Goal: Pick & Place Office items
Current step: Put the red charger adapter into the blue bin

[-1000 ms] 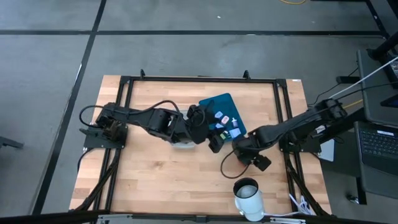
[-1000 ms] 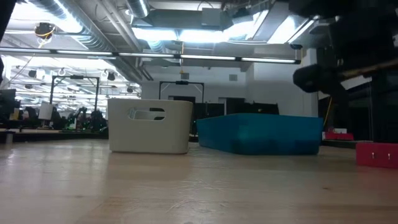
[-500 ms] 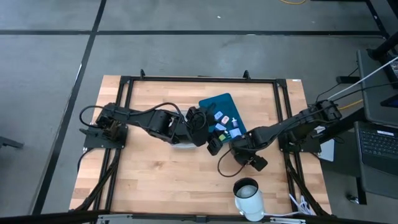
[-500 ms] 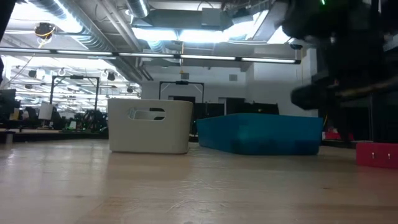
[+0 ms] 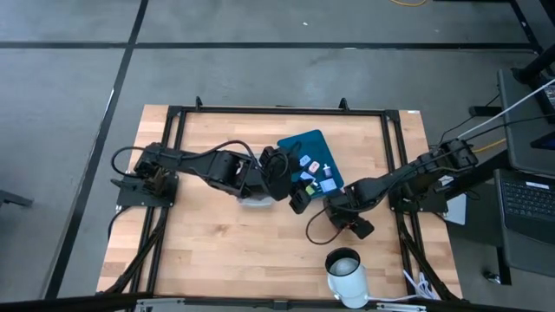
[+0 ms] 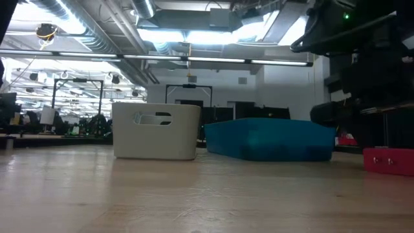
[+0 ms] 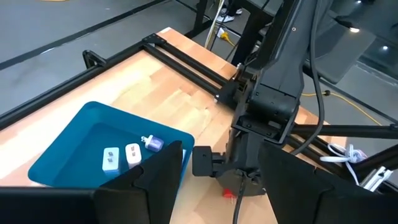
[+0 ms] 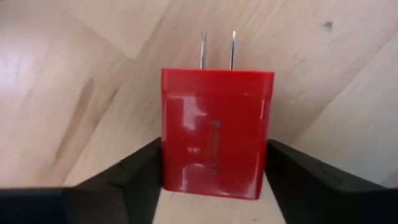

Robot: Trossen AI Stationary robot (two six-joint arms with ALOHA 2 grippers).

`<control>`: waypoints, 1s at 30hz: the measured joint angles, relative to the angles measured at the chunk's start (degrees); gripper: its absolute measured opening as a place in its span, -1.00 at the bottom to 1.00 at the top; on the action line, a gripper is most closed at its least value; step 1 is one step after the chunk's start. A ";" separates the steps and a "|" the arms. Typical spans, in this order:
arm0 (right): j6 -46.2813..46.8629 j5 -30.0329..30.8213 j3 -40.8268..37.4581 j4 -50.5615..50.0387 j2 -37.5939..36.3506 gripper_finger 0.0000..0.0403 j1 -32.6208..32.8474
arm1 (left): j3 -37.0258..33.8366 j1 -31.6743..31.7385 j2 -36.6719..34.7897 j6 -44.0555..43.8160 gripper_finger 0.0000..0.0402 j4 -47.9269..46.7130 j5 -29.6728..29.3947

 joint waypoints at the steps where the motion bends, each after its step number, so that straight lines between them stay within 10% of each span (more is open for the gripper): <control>1: 0.31 -0.34 0.00 0.19 -0.02 0.21 0.00 | 0.00 0.12 0.00 0.00 0.03 0.00 0.02; 22: -0.97 -6.02 16.48 -13.58 -2.51 0.03 -2.57 | -0.09 0.46 -0.56 4.79 0.03 0.13 -2.31; 30: -1.08 -6.20 22.63 -20.92 -9.35 0.03 -9.18 | -0.09 -2.92 -8.71 9.33 0.03 0.03 -15.98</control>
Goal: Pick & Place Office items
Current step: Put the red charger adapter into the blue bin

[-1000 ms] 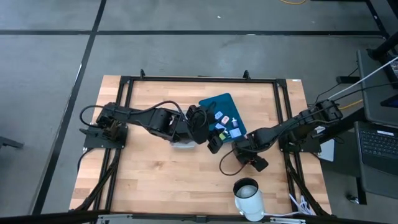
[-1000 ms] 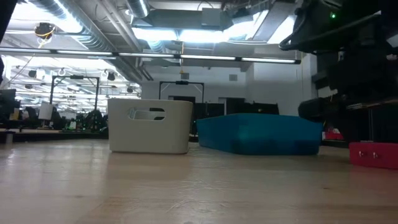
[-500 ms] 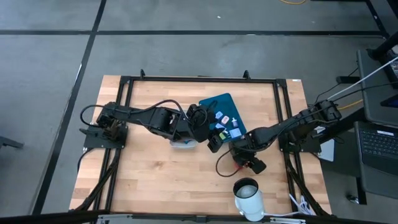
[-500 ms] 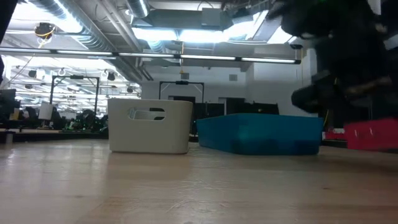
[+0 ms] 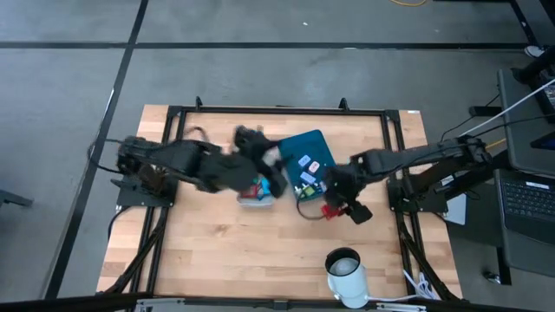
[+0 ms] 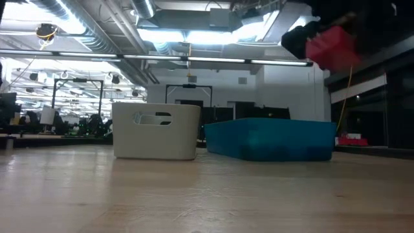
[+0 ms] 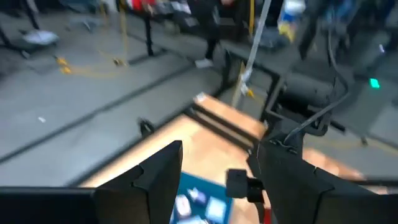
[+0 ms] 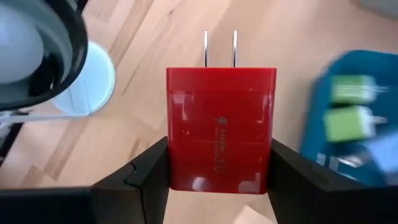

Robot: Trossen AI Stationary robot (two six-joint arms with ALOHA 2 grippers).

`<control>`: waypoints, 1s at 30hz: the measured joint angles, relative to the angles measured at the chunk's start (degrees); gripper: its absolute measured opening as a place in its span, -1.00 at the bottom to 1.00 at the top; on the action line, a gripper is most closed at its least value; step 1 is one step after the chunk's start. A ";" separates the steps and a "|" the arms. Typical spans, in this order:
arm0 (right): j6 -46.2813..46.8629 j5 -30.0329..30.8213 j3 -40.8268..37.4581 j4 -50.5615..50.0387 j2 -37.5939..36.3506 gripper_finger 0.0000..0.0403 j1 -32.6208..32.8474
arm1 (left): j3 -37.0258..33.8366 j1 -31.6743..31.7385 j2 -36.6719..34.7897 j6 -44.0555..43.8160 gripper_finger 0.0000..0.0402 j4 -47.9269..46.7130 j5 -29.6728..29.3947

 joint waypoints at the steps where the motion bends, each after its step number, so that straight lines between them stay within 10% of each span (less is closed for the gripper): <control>1: 0.01 0.04 0.33 -0.43 -0.80 0.03 -1.09 | 0.00 -0.67 -1.25 0.61 0.03 -0.01 -1.81; 30: 8.39 0.70 1.76 17.89 7.76 0.03 -34.69 | 0.02 -5.12 -10.89 -4.61 0.03 -17.38 -9.12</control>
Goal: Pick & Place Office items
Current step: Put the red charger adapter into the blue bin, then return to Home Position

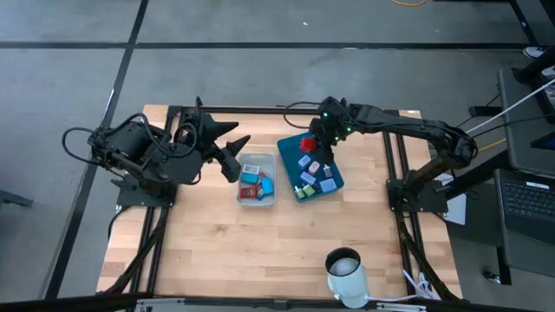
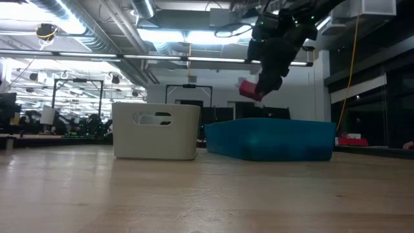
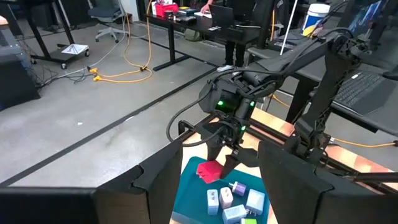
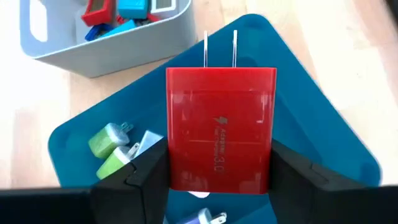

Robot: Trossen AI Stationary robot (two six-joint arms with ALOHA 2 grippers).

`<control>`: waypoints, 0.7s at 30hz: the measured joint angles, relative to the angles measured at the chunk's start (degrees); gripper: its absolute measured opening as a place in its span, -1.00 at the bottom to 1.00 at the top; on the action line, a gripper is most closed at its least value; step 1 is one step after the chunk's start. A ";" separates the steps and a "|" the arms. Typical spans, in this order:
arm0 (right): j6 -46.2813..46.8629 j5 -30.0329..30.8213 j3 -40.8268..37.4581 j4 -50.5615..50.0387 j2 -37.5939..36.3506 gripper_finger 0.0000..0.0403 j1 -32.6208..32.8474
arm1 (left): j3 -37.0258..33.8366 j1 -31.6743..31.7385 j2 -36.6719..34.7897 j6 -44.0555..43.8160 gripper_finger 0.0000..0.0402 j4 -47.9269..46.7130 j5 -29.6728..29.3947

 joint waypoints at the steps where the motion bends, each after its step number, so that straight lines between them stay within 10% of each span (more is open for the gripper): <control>1: 0.05 -0.75 0.00 -0.28 0.02 0.03 -0.34 | 0.00 0.00 0.00 0.00 0.03 -0.14 0.02; 6: 2.58 -1.66 0.02 2.30 0.15 0.05 -0.86 | 0.00 0.00 0.00 0.00 0.03 -0.40 0.05; 13: 6.68 0.33 0.02 5.54 0.15 0.78 -1.19 | 0.00 0.00 0.00 -0.02 0.03 -0.40 1.18; 21: 9.29 0.37 0.02 6.26 0.15 0.68 -1.80 | 0.00 0.00 0.00 0.02 0.03 -0.40 1.31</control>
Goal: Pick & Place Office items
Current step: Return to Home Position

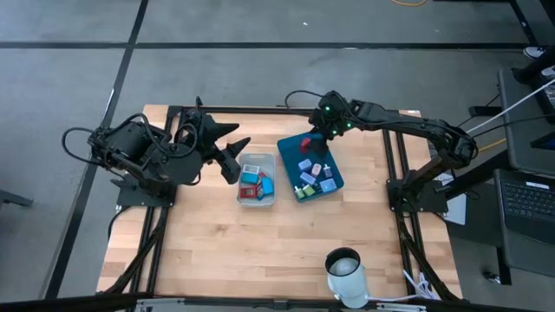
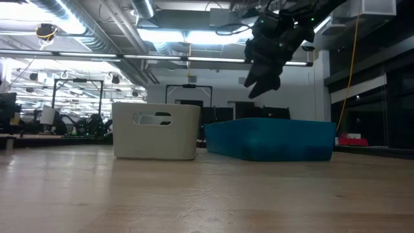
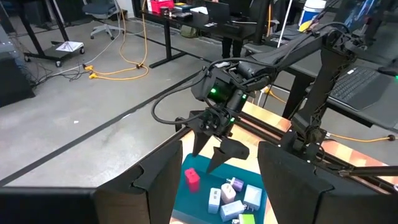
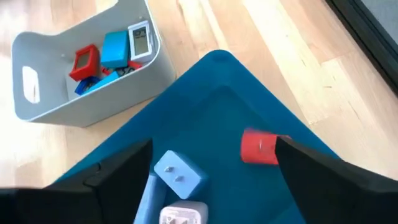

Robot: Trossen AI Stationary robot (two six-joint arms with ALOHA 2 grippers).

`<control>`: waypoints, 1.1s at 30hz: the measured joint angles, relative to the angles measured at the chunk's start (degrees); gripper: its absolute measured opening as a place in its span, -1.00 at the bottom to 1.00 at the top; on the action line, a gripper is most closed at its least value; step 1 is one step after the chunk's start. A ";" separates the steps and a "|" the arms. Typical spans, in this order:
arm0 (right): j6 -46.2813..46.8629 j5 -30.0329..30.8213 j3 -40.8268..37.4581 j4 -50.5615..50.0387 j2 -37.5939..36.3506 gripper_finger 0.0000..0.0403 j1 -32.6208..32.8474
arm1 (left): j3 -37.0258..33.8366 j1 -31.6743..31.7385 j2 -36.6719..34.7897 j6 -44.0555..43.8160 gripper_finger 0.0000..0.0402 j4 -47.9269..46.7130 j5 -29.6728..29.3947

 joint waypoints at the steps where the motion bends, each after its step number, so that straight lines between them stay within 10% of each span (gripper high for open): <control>1: 0.53 -0.09 0.00 0.12 0.00 0.65 0.00 | 0.00 0.00 0.00 0.00 0.03 0.00 0.00; 20: 18.50 -3.22 -0.02 7.41 -6.79 0.43 1.32 | 0.04 -5.01 0.04 -2.21 0.03 0.46 -16.68; 33: 19.92 -6.15 -0.02 9.16 -7.52 0.43 1.79 | 0.07 -2.91 1.14 -9.16 0.03 2.38 -7.15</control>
